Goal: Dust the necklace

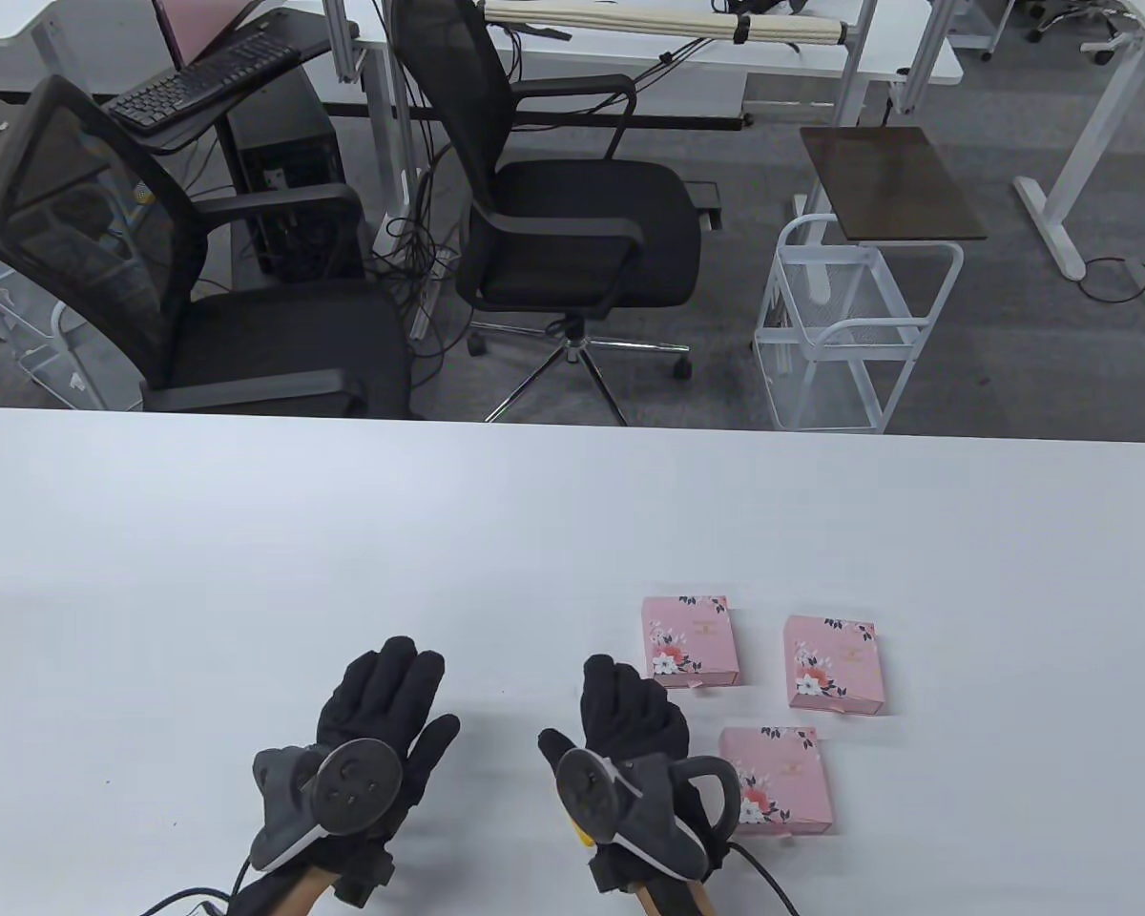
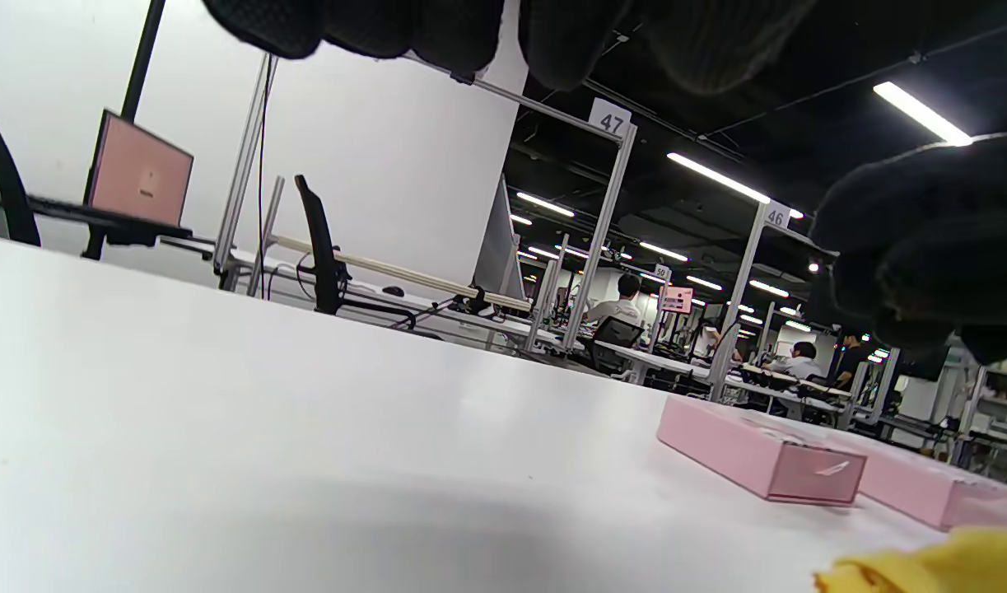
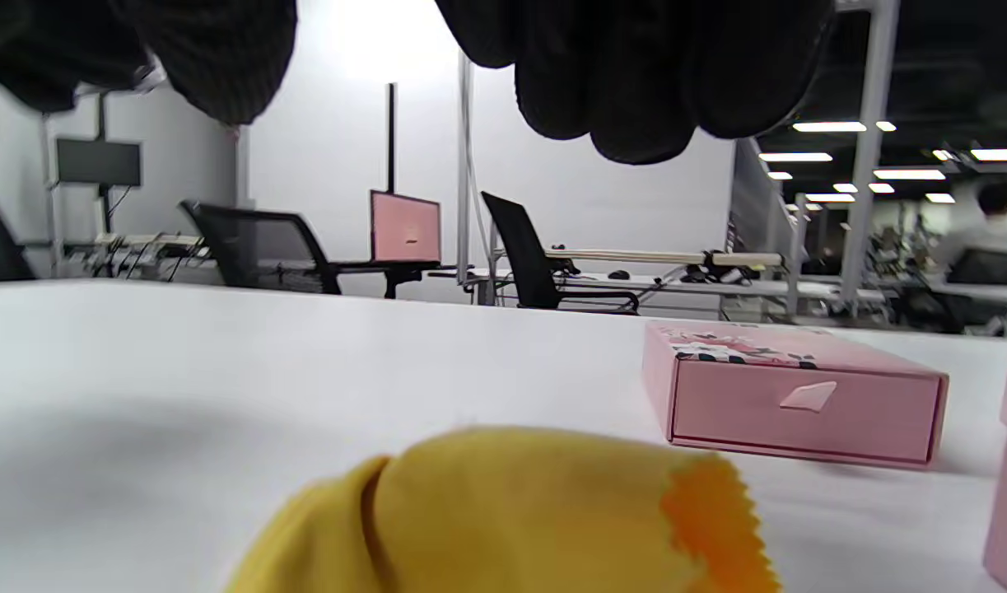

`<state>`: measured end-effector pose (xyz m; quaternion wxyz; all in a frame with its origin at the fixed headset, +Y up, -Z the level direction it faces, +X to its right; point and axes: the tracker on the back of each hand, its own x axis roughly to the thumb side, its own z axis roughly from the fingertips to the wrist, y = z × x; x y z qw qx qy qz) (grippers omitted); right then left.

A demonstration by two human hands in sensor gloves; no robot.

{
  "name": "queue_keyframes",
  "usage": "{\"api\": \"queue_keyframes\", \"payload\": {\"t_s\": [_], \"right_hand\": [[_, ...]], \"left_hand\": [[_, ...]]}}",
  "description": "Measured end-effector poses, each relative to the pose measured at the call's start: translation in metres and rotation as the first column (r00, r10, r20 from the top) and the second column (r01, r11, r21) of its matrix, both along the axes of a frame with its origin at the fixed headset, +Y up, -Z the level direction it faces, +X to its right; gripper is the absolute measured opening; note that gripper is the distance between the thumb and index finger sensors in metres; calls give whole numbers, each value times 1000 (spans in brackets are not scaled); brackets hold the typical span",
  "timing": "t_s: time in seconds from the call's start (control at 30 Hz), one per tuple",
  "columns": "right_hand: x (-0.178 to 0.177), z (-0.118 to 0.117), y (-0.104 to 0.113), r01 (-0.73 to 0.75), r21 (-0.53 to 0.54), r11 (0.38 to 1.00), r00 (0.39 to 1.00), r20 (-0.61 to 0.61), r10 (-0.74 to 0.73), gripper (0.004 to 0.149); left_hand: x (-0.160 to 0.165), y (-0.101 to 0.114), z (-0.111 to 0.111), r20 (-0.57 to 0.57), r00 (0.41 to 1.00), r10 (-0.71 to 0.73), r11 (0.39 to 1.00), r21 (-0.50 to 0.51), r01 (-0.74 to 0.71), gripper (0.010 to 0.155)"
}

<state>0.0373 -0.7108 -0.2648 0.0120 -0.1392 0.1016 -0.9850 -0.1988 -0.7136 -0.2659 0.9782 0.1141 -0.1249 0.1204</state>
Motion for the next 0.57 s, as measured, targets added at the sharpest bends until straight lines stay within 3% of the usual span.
{"api": "queue_keyframes", "payload": {"t_s": [0.07,0.23,0.57], "right_hand": [[-4,2,-6,-94,-8,996,996,-9,94,87],[-8,0,-23,-225,-148,963,974,-9,226,94],[-7,-3,-30,-246,-235,940,968,-7,251,94]], "left_hand": [[6,-1,1,-10,998,-65,998,16,65,65],[18,-11,3,30,949,-315,943,-102,316,84],[21,-14,3,26,945,-325,938,-123,325,83]]}}
